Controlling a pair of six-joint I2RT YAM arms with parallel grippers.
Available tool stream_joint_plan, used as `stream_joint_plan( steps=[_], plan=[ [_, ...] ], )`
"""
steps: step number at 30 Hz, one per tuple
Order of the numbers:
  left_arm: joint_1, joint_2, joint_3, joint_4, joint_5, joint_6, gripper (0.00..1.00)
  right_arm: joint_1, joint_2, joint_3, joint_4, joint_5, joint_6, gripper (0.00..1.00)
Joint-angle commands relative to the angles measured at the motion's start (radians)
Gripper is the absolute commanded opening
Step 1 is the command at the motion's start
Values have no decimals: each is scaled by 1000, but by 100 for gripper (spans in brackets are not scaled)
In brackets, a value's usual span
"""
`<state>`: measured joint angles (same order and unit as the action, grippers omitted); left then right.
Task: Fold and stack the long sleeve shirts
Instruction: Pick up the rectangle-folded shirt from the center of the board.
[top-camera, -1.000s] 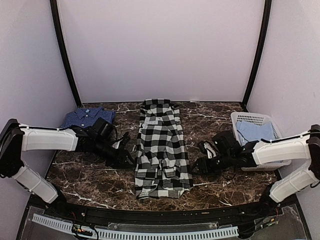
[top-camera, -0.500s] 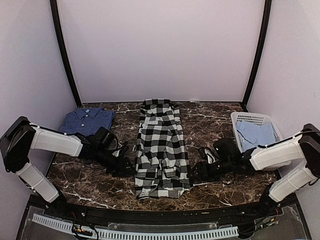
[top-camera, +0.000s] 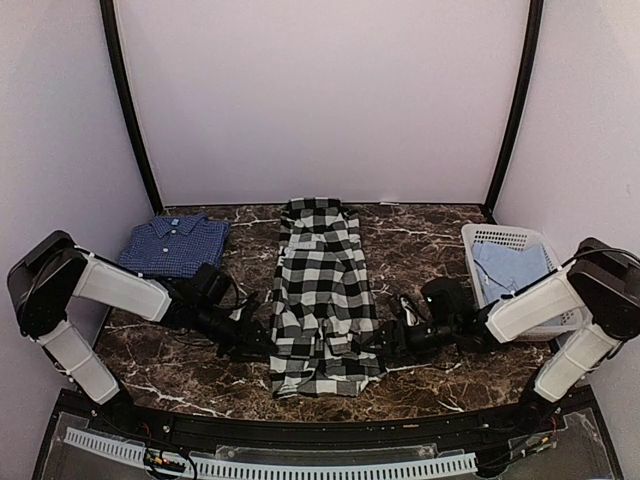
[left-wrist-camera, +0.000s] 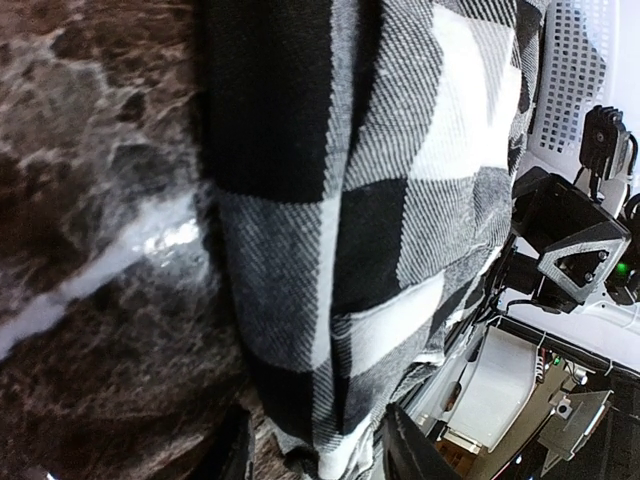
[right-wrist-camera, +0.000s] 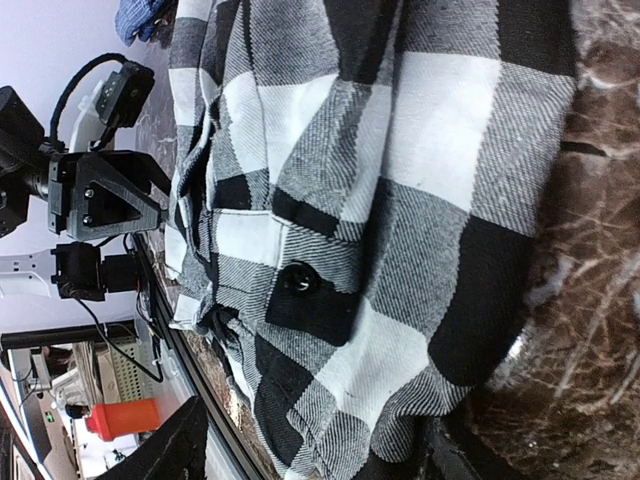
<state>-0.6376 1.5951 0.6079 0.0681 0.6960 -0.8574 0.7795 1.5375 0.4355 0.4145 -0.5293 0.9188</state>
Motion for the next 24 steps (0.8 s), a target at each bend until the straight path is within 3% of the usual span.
stream_joint_plan(
  steps=[1, 12, 17, 21, 24],
  plan=[
    [-27, 49, -5, 53, 3, -49, 41, -5, 76, 11, 62, -23, 30, 67],
    [-49, 77, 6, 116, 39, -89, 15, -4, 251, 46, 285, -110, 134, 55],
    [-54, 65, -5, 140, 55, -102, 6, -3, 306, 45, 398, -131, 200, 37],
    [-67, 35, -5, 115, 57, -88, 1, 0, 304, 34, 417, -129, 208, 12],
    [-80, 5, -27, 103, 54, -88, 0, 11, 273, 3, 417, -122, 215, 0]
  ],
)
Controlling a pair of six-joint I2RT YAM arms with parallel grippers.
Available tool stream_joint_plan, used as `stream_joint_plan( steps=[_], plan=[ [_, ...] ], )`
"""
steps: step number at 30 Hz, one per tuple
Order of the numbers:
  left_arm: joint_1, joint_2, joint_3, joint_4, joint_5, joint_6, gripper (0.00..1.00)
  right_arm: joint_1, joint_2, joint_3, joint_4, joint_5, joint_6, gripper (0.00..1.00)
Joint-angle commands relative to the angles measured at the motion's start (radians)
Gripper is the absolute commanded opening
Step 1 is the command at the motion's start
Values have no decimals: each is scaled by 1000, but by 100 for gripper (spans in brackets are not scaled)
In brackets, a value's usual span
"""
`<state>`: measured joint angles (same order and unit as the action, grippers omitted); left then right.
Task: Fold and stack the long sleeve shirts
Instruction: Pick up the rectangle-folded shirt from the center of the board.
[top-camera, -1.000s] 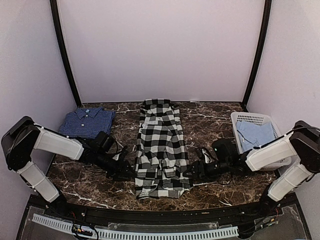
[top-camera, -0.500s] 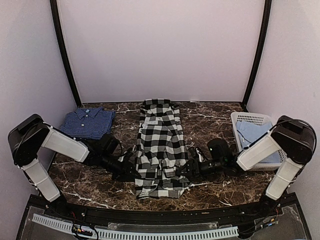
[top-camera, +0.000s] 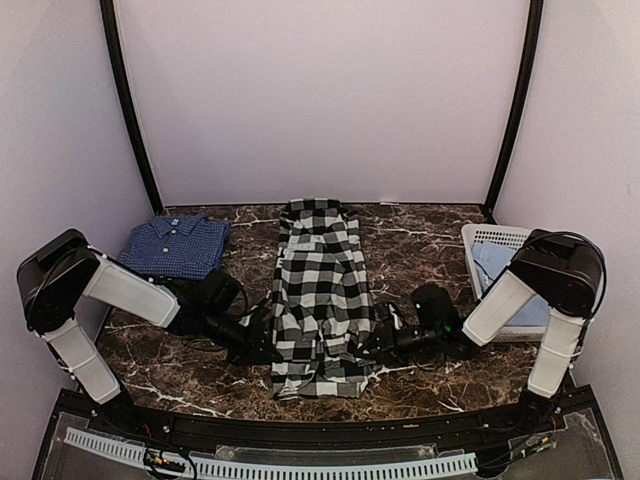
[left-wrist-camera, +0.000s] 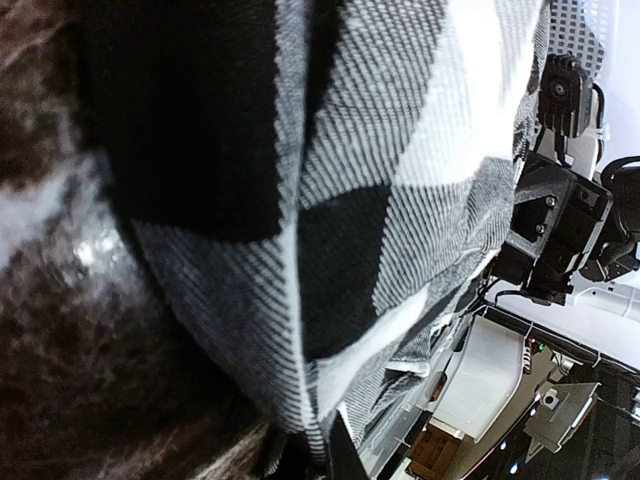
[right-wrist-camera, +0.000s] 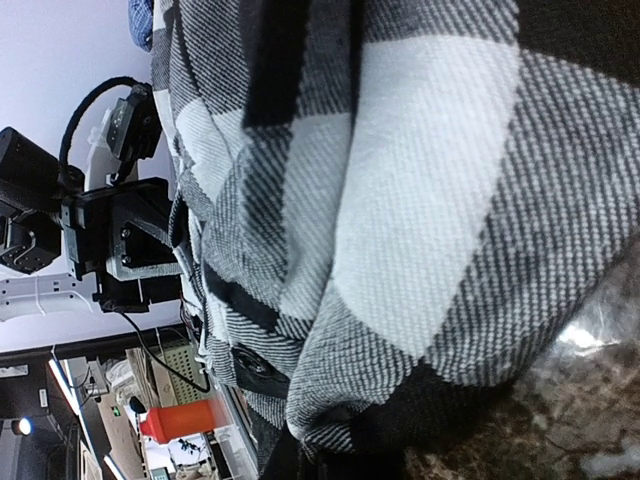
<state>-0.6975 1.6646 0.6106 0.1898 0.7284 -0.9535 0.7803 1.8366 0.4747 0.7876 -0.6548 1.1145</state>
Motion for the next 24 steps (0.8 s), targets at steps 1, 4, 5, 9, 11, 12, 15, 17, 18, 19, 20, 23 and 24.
stream_joint_plan(
  steps=[1, 4, 5, 9, 11, 12, 15, 17, 18, 19, 20, 23, 24],
  plan=[
    [-22, -86, -44, -21, 20, 3, 0, 15, -41, -52, 45, 11, 23, 0],
    [-37, -138, -75, -30, 13, -10, 0, 37, -100, -100, 37, 29, 38, 0],
    [-40, -166, -88, -40, 11, -16, 0, 48, -132, -110, 27, 36, 41, 0],
    [-60, -261, -123, -63, 2, -48, 0, 98, -239, -120, -58, 83, 45, 0],
    [-62, -303, -130, -59, -1, -73, 0, 102, -288, -114, -97, 101, 47, 0],
    [-61, -321, -129, -57, -2, -84, 0, 101, -308, -106, -120, 112, 44, 0],
    [-63, -320, -114, -41, -4, -93, 0, 96, -337, -52, -183, 132, 30, 0],
    [-62, -298, -107, -28, -2, -93, 0, 94, -330, -27, -195, 128, 31, 0],
    [-62, -286, -107, -8, 1, -99, 0, 94, -323, -19, -186, 122, 37, 0],
    [-61, -281, -105, 2, 10, -103, 0, 94, -313, -14, -175, 114, 48, 0],
    [-62, -274, -94, 12, 15, -109, 0, 94, -305, -10, -157, 106, 61, 0],
    [-58, -260, -53, 1, 26, -112, 0, 83, -295, 2, -120, 92, 100, 0],
    [-54, -253, -37, -5, 29, -119, 0, 74, -298, 7, -116, 94, 111, 0]
  ],
)
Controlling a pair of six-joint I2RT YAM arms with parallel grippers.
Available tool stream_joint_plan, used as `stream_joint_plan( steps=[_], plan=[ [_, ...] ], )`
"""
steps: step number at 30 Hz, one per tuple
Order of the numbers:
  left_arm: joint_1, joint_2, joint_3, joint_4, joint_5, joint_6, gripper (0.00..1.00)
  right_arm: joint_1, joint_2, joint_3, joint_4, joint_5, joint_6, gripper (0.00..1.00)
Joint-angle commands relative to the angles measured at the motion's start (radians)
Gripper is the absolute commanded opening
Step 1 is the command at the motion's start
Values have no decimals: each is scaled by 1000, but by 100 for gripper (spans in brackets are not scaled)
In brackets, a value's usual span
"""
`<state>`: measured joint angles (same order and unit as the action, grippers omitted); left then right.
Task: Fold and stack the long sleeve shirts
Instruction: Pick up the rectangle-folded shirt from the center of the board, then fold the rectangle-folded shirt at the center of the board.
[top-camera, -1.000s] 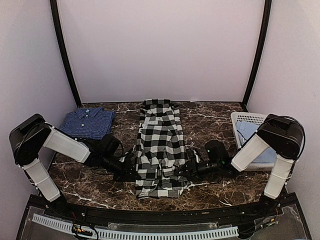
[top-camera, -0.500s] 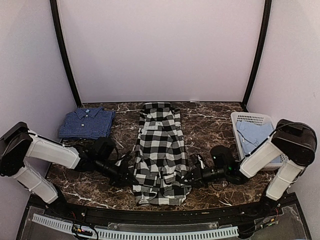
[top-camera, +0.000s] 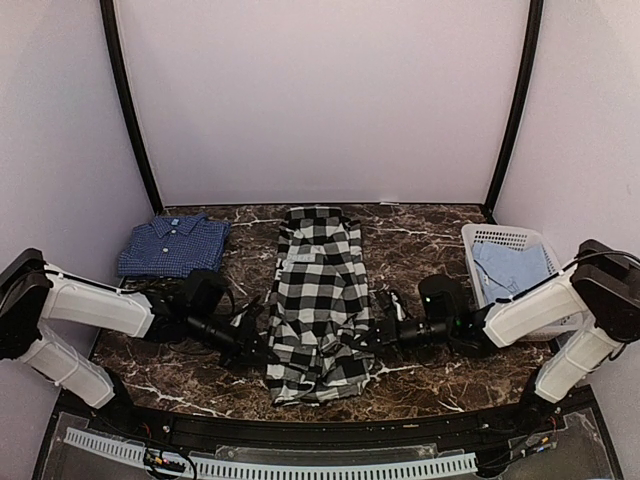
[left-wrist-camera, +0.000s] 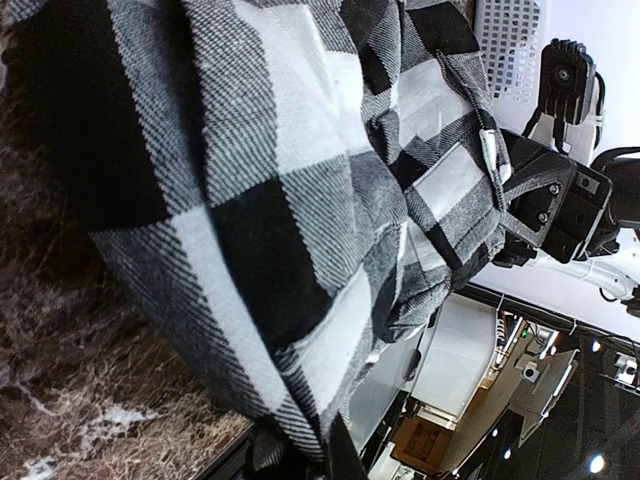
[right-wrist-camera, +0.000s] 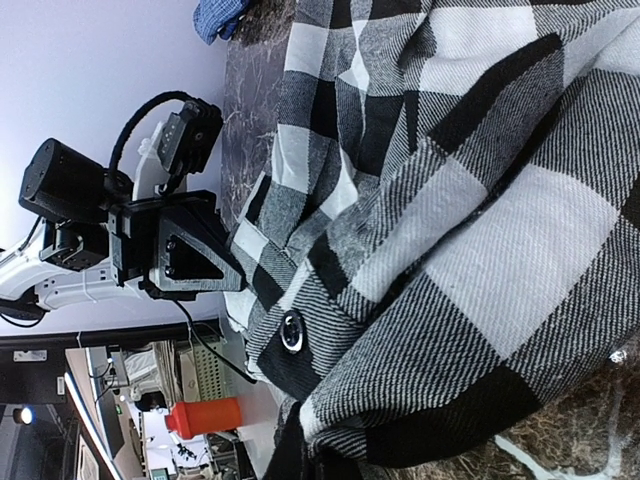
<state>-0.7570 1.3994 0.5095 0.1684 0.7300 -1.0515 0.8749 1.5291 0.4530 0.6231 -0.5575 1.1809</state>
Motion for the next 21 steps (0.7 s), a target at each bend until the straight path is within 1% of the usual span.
stream_joint_plan(
  steps=[1, 4, 8, 11, 15, 18, 21],
  plan=[
    [20, 16, 69, 27, 30, -41, 0, -37, 8, 32, 53, 1, 59, 0],
    [69, 32, 78, 94, 53, -101, 0, -86, 12, 56, 79, 19, 92, 0],
    [137, 98, 123, 162, 83, -153, 0, -131, 77, 151, 96, 25, 103, 0],
    [186, 191, 177, 254, 108, -196, 0, -172, 182, 213, 174, 14, 135, 0],
    [262, 316, 264, 330, 113, -212, 0, -235, 323, 288, 288, -8, 191, 0],
    [317, 443, 333, 440, 109, -262, 0, -281, 424, 356, 309, -12, 204, 0],
    [342, 550, 403, 468, 103, -270, 0, -302, 509, 430, 297, -19, 194, 0]
  ],
)
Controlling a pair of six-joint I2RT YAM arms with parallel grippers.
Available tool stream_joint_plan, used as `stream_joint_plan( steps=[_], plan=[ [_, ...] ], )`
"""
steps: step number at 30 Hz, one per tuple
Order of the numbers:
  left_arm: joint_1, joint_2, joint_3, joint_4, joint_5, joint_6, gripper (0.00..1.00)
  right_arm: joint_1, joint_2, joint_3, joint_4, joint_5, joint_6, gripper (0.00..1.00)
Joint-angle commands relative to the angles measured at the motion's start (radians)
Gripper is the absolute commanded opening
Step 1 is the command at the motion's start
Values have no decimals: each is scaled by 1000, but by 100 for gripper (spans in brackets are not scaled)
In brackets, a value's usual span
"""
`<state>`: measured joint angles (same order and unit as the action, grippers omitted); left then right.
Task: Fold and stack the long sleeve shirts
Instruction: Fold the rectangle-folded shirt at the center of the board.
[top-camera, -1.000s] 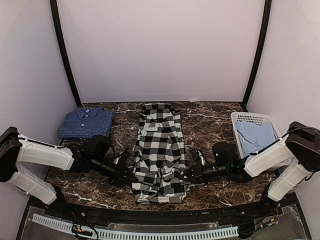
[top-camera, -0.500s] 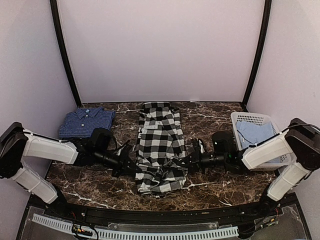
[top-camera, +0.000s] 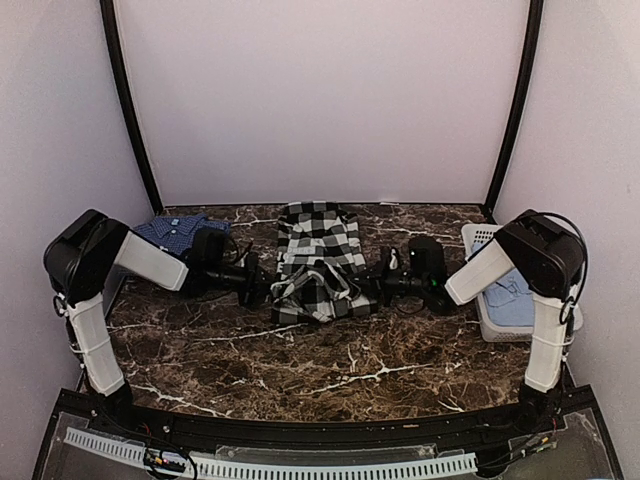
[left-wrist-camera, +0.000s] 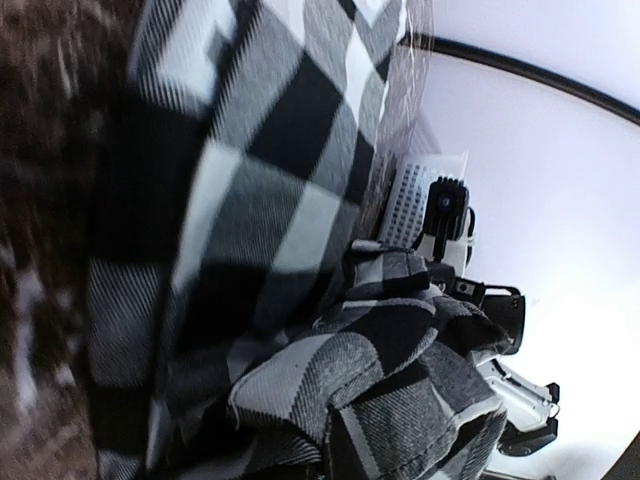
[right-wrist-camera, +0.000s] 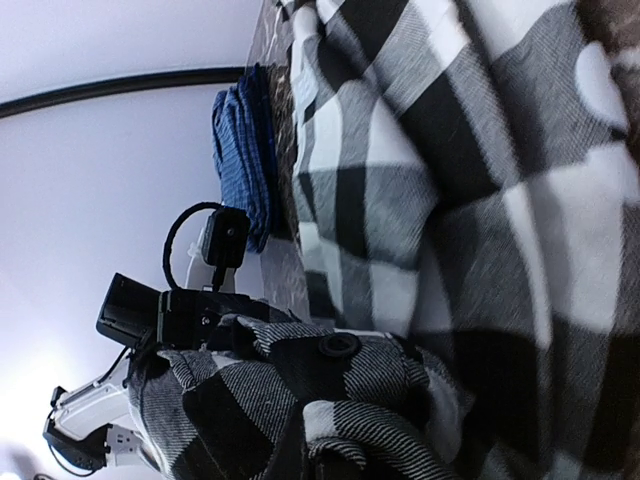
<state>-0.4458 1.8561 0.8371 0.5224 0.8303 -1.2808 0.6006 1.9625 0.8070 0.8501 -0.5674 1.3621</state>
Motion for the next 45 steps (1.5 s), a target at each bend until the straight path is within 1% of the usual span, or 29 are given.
stream_joint_plan(
  steps=[1, 5, 8, 11, 17, 22, 24, 27, 29, 33, 34, 35, 36, 37, 39, 40, 43, 45],
  plan=[
    [32, 139, 101, 119, -1, -42, 0, -33, 99, 91, 60, -7, 7, 0],
    [35, 226, 128, 123, -32, -45, 0, -47, 160, 131, -29, 25, -54, 0],
    [35, 240, 110, 123, -53, -41, 0, -43, 180, 140, -73, 31, -93, 0],
    [33, 231, 79, 109, -49, -23, 0, -33, 165, 106, -83, 38, -108, 0],
    [-10, 133, -48, 65, -69, 10, 0, 28, 83, -46, -56, 53, -94, 0],
    [-63, -24, -246, 101, -110, -26, 0, 100, -30, -240, 61, 91, -18, 0],
    [-86, -84, -280, 71, -125, -17, 0, 121, -69, -283, 76, 102, -5, 0],
    [-105, -139, -292, 21, -145, 6, 1, 136, -109, -311, 91, 109, 3, 0],
    [-106, -179, -283, -13, -155, 22, 3, 138, -133, -316, 89, 116, 0, 12],
    [-105, -211, -223, -91, -180, 61, 9, 139, -176, -300, 62, 119, -21, 34],
    [-104, -213, -216, -102, -182, 63, 14, 138, -185, -292, 48, 122, -28, 38],
    [-102, -212, -201, -104, -182, 65, 17, 137, -195, -284, 35, 124, -37, 41],
    [-98, -211, -193, -104, -180, 65, 24, 135, -204, -274, 20, 127, -46, 44],
    [-95, -206, -181, -103, -178, 64, 27, 133, -213, -266, 8, 130, -54, 46],
    [-86, -194, -166, -89, -167, 56, 38, 128, -221, -258, 0, 129, -57, 51],
    [-80, -191, -164, -77, -162, 50, 41, 126, -223, -255, 1, 127, -59, 53],
    [-64, -176, -158, -28, -153, 24, 52, 117, -227, -251, 3, 120, -62, 59],
    [-53, -169, -153, -4, -150, 15, 56, 109, -227, -249, 5, 118, -64, 64]
  ],
)
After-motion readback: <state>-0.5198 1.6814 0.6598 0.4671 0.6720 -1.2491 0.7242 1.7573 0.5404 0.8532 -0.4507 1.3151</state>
